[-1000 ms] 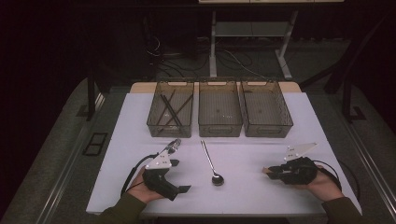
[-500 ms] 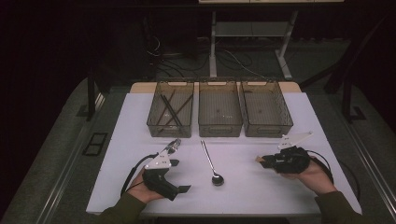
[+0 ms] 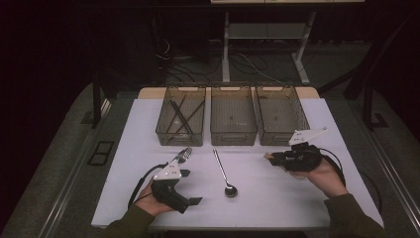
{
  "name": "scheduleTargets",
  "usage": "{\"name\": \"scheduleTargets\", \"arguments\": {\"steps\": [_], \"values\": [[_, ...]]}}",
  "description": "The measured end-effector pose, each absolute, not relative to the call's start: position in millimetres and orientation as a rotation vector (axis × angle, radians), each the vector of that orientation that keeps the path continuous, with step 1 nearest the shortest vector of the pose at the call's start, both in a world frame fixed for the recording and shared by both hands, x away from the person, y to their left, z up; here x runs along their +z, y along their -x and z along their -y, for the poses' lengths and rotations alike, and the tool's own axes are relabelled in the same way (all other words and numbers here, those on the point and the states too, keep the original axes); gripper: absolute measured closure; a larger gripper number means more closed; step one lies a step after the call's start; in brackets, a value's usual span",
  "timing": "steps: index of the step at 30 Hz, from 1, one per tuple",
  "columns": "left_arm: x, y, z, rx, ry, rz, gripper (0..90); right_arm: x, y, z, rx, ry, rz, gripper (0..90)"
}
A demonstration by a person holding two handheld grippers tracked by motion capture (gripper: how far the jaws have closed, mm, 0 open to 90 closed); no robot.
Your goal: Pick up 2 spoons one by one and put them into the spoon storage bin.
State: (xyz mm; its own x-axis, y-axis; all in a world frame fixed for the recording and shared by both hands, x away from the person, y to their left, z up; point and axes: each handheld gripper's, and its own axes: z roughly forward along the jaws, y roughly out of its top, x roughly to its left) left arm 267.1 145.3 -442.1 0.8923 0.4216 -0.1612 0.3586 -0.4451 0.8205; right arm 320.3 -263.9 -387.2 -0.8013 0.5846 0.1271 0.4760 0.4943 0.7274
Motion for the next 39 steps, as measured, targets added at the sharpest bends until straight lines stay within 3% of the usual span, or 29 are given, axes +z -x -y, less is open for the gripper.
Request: {"name": "scheduleTargets", "arguments": {"steps": [22,39], "values": [[-442,-268,-146,0.08,-2.075,-0.547,0.0,-345,-391,204,1.141,-0.944,-2.532,73.9],[-442,-268,-145,0.071,-2.078,-0.539,0.0,-343,-456,167,1.113,-1.064,-2.473,73.7]]}}
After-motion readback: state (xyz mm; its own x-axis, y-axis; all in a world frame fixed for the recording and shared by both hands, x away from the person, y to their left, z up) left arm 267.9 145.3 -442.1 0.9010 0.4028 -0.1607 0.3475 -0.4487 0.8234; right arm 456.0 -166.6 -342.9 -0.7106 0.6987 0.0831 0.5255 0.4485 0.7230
